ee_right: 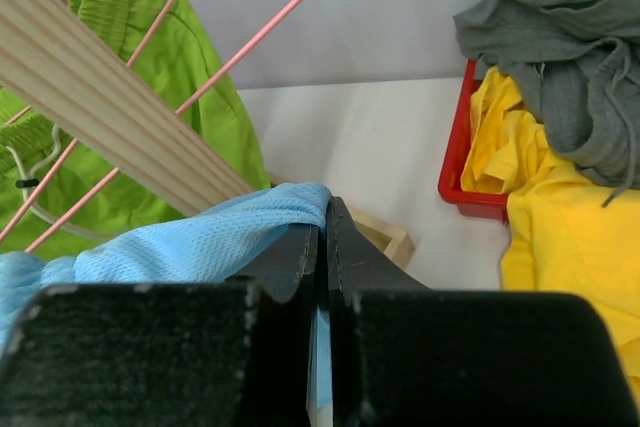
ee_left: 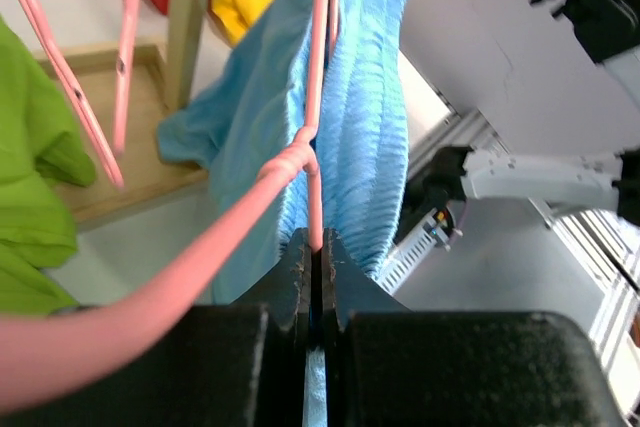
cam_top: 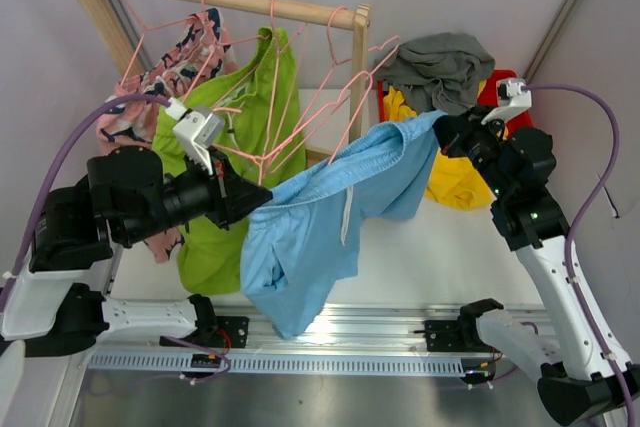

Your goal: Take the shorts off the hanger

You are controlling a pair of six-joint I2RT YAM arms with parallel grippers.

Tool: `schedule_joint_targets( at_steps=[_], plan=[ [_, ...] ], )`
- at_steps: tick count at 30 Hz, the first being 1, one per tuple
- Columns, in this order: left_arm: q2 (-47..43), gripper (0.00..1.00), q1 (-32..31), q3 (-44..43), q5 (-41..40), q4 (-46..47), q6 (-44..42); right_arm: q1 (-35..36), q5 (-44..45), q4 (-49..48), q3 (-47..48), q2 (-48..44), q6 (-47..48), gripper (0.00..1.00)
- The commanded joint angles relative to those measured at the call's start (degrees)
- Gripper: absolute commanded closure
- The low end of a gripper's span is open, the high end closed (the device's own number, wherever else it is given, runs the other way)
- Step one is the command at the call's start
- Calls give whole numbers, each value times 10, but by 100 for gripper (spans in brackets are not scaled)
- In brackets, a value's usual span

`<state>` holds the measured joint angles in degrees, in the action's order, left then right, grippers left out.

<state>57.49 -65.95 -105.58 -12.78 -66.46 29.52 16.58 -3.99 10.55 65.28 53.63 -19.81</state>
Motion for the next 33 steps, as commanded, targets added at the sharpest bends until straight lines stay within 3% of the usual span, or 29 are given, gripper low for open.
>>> schedule_joint_targets(
  at_steps=[1,4,7,10,13,17,20,25,33],
  plan=[
    [20,100,-9,-51,-37,13,-24,-11,-101,-38,-10,-46,21,100],
    [64,100,-8,-70,-37,48,-53,76,-186,-81,-38,-77,24,100],
    [135,100,-8,-151,-58,40,-75,225,-157,-54,-36,-90,56,100],
    [186,100,-10,-301,-72,3,-96,364,-90,-2,-7,-76,92,100],
    [231,100,-10,-397,-82,-24,-122,454,-26,39,26,-53,129,100],
    [187,100,-10,-366,-88,-20,-142,607,128,55,35,-39,177,100],
    [128,100,-10,-273,-112,-13,-129,620,203,49,21,-57,186,100],
    [25,100,-10,-224,-166,-67,-97,613,250,47,8,-98,195,100],
    [11,100,-10,-157,-211,-97,-87,605,275,58,15,-120,196,100]
  ],
)
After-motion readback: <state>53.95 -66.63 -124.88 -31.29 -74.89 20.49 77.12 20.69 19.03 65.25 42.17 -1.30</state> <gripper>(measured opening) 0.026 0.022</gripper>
